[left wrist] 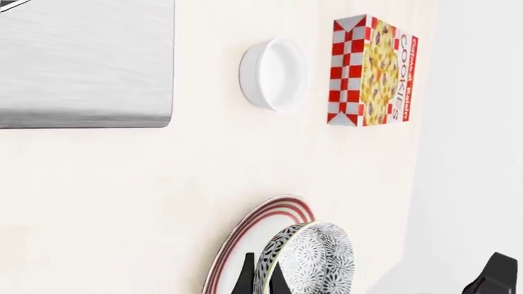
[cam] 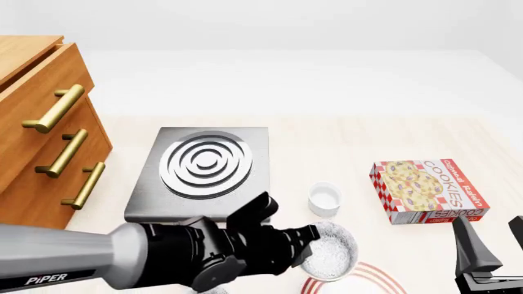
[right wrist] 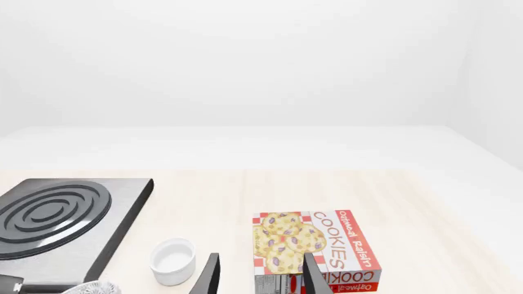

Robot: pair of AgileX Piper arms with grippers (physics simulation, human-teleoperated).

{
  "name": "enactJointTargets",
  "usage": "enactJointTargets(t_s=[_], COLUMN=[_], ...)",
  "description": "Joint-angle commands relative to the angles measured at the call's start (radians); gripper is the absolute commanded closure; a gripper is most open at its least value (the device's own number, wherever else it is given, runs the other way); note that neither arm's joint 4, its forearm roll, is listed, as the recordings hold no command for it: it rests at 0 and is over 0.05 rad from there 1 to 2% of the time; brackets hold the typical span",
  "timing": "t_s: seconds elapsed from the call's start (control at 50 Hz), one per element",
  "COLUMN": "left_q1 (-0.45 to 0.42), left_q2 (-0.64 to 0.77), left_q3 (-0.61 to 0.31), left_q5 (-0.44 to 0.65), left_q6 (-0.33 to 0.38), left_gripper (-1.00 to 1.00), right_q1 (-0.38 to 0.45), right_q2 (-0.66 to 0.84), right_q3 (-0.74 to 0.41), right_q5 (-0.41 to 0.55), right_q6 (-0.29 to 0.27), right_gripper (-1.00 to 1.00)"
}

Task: Pick the akita bowl on the wooden cabinet and place it on the plate.

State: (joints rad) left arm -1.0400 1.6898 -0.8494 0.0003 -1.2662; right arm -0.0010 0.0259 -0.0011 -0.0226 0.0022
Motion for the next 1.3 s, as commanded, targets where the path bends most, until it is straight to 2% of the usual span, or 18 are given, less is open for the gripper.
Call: enactJointTargets(t_s=[0.02, 1.3], left_q1=[-0.01, -0.053], left_q2=[0.017, 0.096], left_q3=[-0.004, -0.023], left_q5=[-0.011, -0.045], left_q6=[0.003, -0.007], left_gripper=[1.0, 1.0], right_q1=[0.0, 0.0], right_q2=[0.0, 0.0], right_q3=[0.0, 0.0], right_q5=[0.0, 0.0], right_q6=[0.0, 0.0], right_gripper=[-1.0, -1.0])
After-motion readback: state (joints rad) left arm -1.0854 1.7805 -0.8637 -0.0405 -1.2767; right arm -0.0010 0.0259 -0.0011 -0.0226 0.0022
